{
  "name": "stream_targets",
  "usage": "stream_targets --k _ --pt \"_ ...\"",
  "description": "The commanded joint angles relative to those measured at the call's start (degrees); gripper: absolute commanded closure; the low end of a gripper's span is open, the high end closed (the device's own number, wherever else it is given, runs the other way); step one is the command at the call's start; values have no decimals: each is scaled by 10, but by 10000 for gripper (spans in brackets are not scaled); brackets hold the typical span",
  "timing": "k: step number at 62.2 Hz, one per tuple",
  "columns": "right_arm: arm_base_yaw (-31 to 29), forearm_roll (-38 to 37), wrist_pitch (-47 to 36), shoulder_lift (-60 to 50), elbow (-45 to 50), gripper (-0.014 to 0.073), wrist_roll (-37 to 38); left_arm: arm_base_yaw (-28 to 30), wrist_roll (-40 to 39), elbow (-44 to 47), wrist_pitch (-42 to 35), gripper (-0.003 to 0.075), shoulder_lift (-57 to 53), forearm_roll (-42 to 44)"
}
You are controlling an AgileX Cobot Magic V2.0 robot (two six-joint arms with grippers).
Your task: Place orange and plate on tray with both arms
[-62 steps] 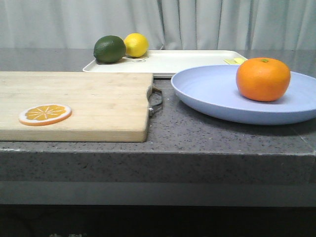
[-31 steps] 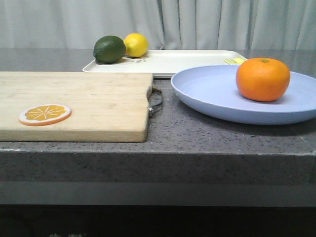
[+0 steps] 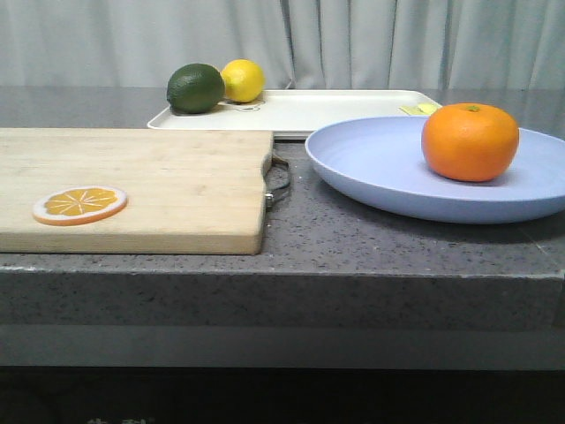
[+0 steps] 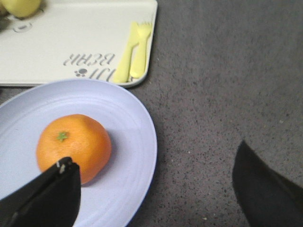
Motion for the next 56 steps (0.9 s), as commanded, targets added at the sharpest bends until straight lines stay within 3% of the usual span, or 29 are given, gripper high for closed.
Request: stream_targets --k 1,14,31,46,53,56 --pt "-13 4 -20 58 -42 -16 26 2 -4 -14 -47 738 5 -4" --pt "-28 18 22 186 -116 187 37 2 -4 -14 -47 738 5 -4" --pt "-25 26 96 278 -192 193 32 2 -4 -14 -52 738 5 -4" --pt "-25 81 145 329 -228 204 -34 2 -4 -14 -52 738 5 -4" --pt "-25 117 158 341 -232 313 -55 2 -4 -14 -53 738 5 -4" --pt "-25 128 162 347 -233 413 -58 2 -4 -14 -53 738 5 -4"
